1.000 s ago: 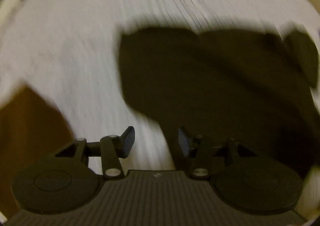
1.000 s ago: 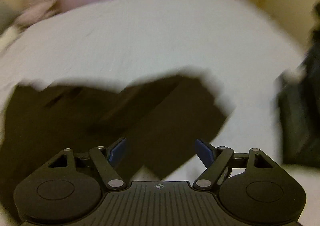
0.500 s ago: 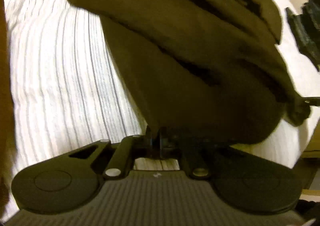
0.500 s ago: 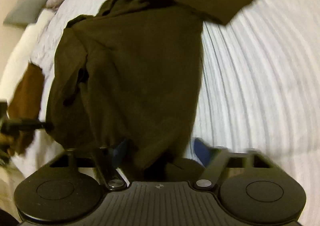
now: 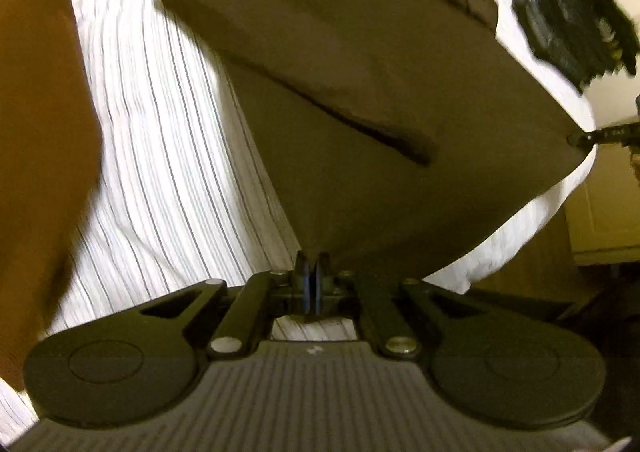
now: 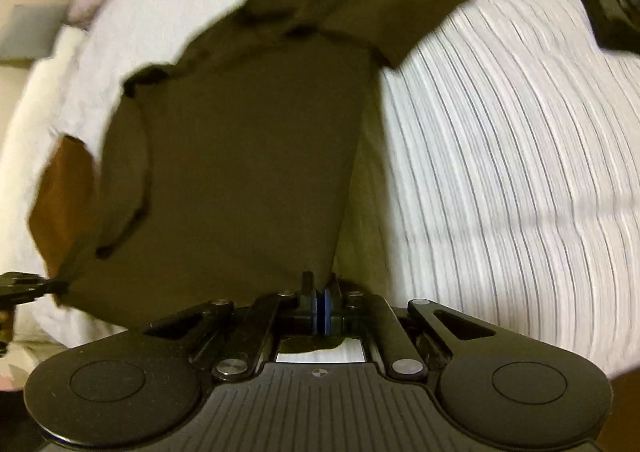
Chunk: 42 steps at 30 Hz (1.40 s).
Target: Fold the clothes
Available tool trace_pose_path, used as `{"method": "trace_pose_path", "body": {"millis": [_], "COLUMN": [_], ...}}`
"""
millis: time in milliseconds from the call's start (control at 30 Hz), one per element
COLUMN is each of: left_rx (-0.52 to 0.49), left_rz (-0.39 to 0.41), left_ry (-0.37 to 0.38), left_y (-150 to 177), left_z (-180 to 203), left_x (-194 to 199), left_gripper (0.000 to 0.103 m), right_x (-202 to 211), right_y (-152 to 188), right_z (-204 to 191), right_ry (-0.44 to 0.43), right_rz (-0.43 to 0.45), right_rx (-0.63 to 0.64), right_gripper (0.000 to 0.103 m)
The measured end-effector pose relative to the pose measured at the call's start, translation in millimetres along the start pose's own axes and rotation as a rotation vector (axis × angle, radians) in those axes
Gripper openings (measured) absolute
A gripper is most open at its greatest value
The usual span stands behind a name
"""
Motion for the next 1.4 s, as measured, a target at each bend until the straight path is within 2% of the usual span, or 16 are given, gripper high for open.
{"method": "trace_pose_path", "body": {"millis": [133, 233, 333, 367, 400, 433, 467, 600, 733, 800, 867, 967, 1067, 1167, 1300, 1400], "left_rx": [-0.004, 0.006, 0.003, 0.002, 0.004, 0.019, 0.035, 0.099, 0.131, 0.140, 0.142, 0.082, 0.032, -0.016, -0.096, -0.143], "left_rz": [-0.077, -0.110, -0.123, -0.127, -0.128, -0.112, -0.097, -0.023, 0.064, 0.091, 0.114, 0.148, 0.172, 0.184, 0.200, 0.201], "left_ry": [-0.025, -0.078, -0.133, -0.152, -0.170, -0.187, -0.204, -0.277, -0.335, -0.356, -0.363, -0.373, -0.333, -0.299, -0.265, -0.263], "left_y": [18.1, 24.8, 25.0, 25.0, 24.7, 22.5, 20.4, 11.6, 9.2, 13.8, 16.7, 20.9, 14.0, 7.9, -9.0, -11.4], "left_z": [10.9, 11.1, 14.0, 15.0, 15.8, 15.5, 15.1, 13.1, 5.5, -6.1, -25.1, -41.6, -74.1, -80.6, -81.7, -79.8], "left_x": [-29.6, -39.7, -38.7, -38.4, -37.5, -33.8, -30.0, -11.6, 13.8, 27.5, 46.2, 63.5, 75.7, 78.2, 80.4, 70.8], "left_gripper": [0.002, 0.008, 0.009, 0.011, 0.015, 0.019, 0.020, 0.025, 0.033, 0.033, 0.033, 0.035, 0.038, 0.039, 0.043, 0.045], "right_x": [-33.2, -46.1, -52.5, -53.2, -52.2, -50.0, -46.3, -35.8, -38.6, -44.1, -46.2, -54.9, -68.0, -89.1, -140.3, -145.6], "right_y": [19.6, 22.2, 13.4, 9.0, 2.4, -4.1, -12.0, -45.6, -79.2, -89.0, -88.8, -79.9, -66.2, -53.2, -40.8, -40.4], "right_z": [-5.2, -11.4, -14.2, -16.1, -20.0, -25.1, -32.2, -69.2, -113.5, -145.2, -176.2, -218.4, -257.9, -292.0, -301.3, -303.4], "right_ry": [0.113, 0.193, 0.256, 0.278, 0.323, 0.362, 0.377, 0.377, 0.265, 0.198, 0.143, 0.085, 0.043, 0.010, 0.069, 0.098], "right_rz": [-0.098, -0.113, -0.109, -0.109, -0.094, -0.070, -0.034, 0.086, 0.139, 0.150, 0.158, 0.164, 0.165, 0.148, 0.085, 0.101], "right_rx": [0.041, 0.078, 0.102, 0.114, 0.139, 0.171, 0.205, 0.312, 0.357, 0.379, 0.400, 0.416, 0.422, 0.440, 0.443, 0.438], "right_gripper": [0.001, 0.002, 0.003, 0.017, 0.053, 0.071, 0.084, 0.084, 0.084, 0.084, 0.084, 0.084, 0.084, 0.084, 0.084, 0.084]}}
Point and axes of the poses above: each gripper's, at about its wrist camera, not at the fingertips, and x roughly against the way its jaws point, z to its right, y to its underside, the point moved 4 cm from there along -x, roughly the way its jaws point, and after that the axes turned 7 degrees about y, right-handed, at the moved point
